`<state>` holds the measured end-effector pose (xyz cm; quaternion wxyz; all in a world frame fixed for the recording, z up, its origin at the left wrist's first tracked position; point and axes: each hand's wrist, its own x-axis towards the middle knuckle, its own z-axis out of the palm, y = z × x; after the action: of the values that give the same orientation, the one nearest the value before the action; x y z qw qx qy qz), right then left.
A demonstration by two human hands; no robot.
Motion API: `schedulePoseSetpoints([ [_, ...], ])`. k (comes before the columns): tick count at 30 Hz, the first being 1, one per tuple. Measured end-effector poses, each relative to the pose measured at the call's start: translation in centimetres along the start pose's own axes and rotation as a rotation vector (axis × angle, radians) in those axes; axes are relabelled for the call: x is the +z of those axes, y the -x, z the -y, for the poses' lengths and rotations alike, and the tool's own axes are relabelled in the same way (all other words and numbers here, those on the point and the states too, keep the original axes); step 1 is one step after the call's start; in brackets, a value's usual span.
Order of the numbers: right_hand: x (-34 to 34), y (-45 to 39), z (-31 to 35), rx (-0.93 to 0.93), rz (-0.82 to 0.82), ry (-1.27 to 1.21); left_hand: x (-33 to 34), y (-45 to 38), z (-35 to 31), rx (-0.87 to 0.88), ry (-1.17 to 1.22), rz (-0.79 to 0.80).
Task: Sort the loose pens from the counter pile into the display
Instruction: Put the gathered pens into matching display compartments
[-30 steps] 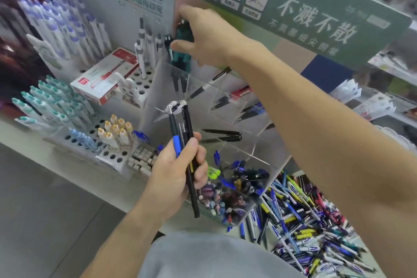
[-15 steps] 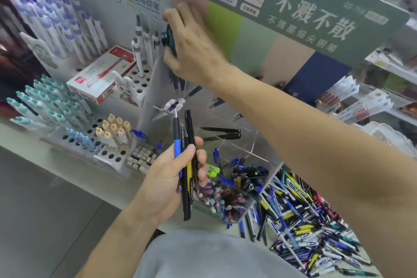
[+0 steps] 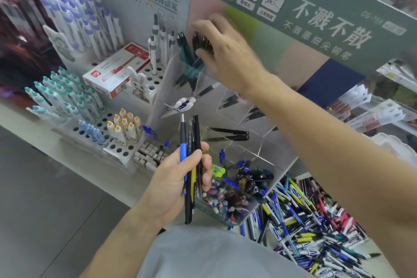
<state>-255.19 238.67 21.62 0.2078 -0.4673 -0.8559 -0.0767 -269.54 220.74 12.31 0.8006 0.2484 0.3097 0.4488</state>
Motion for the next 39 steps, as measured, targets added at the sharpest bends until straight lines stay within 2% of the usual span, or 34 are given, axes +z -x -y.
schedulePoseSetpoints([
  [5,1.8,2.4,0.4,0.100,-0.066,-0.192,0.6,-0.6,0.0,0.017,0.012,-0.023],
  [9,1.0,4.5,1.9,0.259,-0.346,-0.453,0.8,-0.9,-0.1,0.007,0.013,-0.040],
  [11,-0.2,7.1,3.9,0.287,-0.387,-0.507,1.0,-1.1,0.0,0.003,0.039,-0.050],
  [13,-1.6,10.6,5.9,0.363,-0.309,-0.628,1.2,-1.3,0.2,0.012,0.067,-0.065],
  [15,-2.8,14.5,7.7,0.557,-0.171,-0.835,1.7,-1.4,0.4,0.047,0.089,-0.086],
  [19,-2.1,20.1,8.9,0.907,0.208,-1.011,2.7,-1.9,0.9,0.129,0.167,-0.112],
  [21,-1.5,21.2,9.1,1.038,0.259,-1.194,3.3,-2.2,1.4,0.149,0.142,-0.117],
  [23,-1.2,21.5,9.3,1.125,0.176,-1.328,3.9,-2.5,1.8,0.180,0.024,-0.146],
  [27,-1.3,22.0,9.3,1.193,0.069,-1.365,3.9,-2.9,1.9,0.238,-0.269,-0.175],
  [30,-1.3,22.3,8.9,1.284,0.055,-1.436,3.8,-2.9,1.8,0.227,-0.204,-0.200],
  [33,-0.8,22.2,9.6,1.374,0.007,-1.695,3.7,-2.8,2.0,0.195,-0.049,-0.200],
  [35,-0.2,22.1,10.4,1.422,-0.053,-1.845,3.5,-2.7,2.1,0.197,-0.050,-0.204],
  [37,0.0,22.1,10.5,1.463,-0.148,-1.843,3.1,-2.7,1.9,0.227,-0.057,-0.213],
  [39,-0.3,22.5,9.7,1.462,-0.233,-1.698,2.5,-2.9,1.3,0.286,-0.033,-0.224],
])
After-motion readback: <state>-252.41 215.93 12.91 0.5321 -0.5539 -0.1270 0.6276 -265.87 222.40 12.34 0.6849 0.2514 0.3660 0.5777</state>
